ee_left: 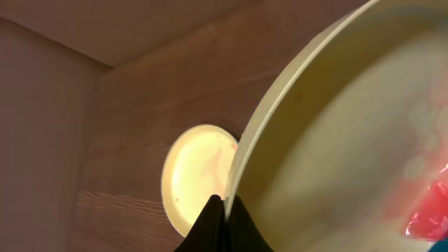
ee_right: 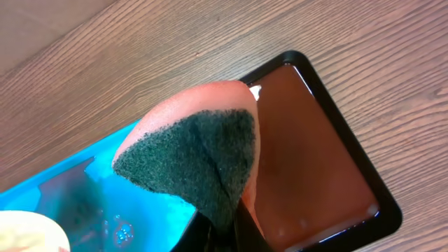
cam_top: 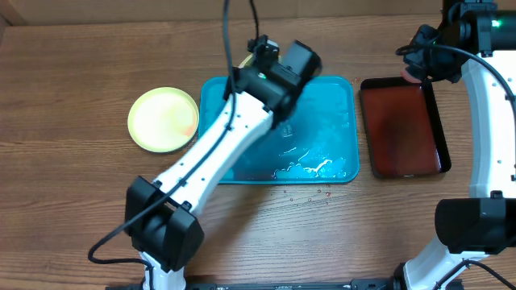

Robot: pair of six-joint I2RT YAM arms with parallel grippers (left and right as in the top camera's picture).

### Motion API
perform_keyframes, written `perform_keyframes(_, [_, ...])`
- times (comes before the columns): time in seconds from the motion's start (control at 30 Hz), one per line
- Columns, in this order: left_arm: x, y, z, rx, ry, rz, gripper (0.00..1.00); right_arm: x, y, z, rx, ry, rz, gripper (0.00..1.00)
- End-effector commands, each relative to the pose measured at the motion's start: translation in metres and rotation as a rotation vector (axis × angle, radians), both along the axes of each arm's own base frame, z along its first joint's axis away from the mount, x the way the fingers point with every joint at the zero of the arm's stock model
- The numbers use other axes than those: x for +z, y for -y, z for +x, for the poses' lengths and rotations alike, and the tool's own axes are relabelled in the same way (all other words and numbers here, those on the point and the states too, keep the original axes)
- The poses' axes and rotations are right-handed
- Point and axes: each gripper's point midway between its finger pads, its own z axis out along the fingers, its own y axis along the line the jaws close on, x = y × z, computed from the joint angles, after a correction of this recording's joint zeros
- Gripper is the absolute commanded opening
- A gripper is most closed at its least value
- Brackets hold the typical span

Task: Clean dirty plates on tray and stack at the side
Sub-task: 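Lift the second yellow plate with the left gripper and carry it left, then lower the yellow plate onto the plate stack, release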

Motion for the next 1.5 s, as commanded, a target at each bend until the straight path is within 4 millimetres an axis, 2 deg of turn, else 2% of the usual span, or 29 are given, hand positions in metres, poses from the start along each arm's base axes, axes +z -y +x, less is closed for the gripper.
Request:
perform_keyframes(0.0, [0.041,0.0,-0.007,0.083,0.221,0.055,0.04,0.007,0.003,0.001,-0.009,0.025,0.015,0.04])
perform_keyframes(0.1, [0.059,0.002,-0.012,0.101,0.315,0.119,0.04,0.007,0.003,0.0,-0.009,0.022,0.015,0.04])
perform_keyframes(0.27, [0.102,0.01,-0.028,0.126,0.518,0.272,0.04,0.007,0.003,0.0,-0.01,0.022,0.015,0.04])
perform_keyframes(0.33, [0.111,0.012,-0.032,0.133,0.566,0.298,0.04,0.007,0.003,0.0,-0.009,0.022,0.015,0.04])
perform_keyframes(0.67, [0.108,0.015,-0.033,0.121,0.551,0.293,0.04,0.007,0.003,0.0,-0.009,0.021,0.015,0.04])
perform_keyframes(0.83, [0.092,0.019,-0.031,0.09,0.474,0.244,0.04,0.007,0.003,-0.001,-0.01,0.017,0.015,0.04])
perform_keyframes(0.9, [0.073,0.023,-0.029,0.063,0.389,0.169,0.04,0.007,0.003,-0.001,-0.009,0.017,0.015,0.04])
perform_keyframes(1.03, [0.019,0.033,-0.024,-0.04,0.083,-0.004,0.04,0.006,0.003,-0.002,-0.009,0.013,0.016,0.04])
perform_keyframes(1.1, [-0.01,0.043,-0.024,-0.121,-0.094,-0.13,0.05,0.006,0.003,-0.002,-0.009,0.013,0.016,0.04])
perform_keyframes(1.2, [-0.039,0.056,-0.023,-0.251,-0.318,-0.365,0.04,0.005,0.003,-0.004,-0.009,0.004,0.016,0.04])
perform_keyframes(1.23, [-0.044,0.044,-0.015,-0.247,-0.363,-0.462,0.04,0.005,0.003,-0.004,-0.009,0.001,0.016,0.04])
perform_keyframes(1.33, [-0.047,0.015,-0.004,-0.186,-0.389,-0.56,0.04,0.004,0.003,-0.006,-0.003,-0.005,0.013,0.04])
perform_keyframes(1.37, [-0.048,-0.006,0.003,-0.14,-0.388,-0.593,0.04,0.004,0.003,-0.006,-0.002,-0.007,0.013,0.04])
perform_keyframes(1.43, [-0.048,-0.035,0.012,-0.083,-0.382,-0.64,0.04,0.004,0.003,-0.006,-0.002,-0.008,0.013,0.04])
perform_keyframes(1.47, [-0.049,-0.059,0.018,-0.038,-0.374,-0.684,0.04,0.004,0.003,-0.006,-0.002,-0.008,0.013,0.04])
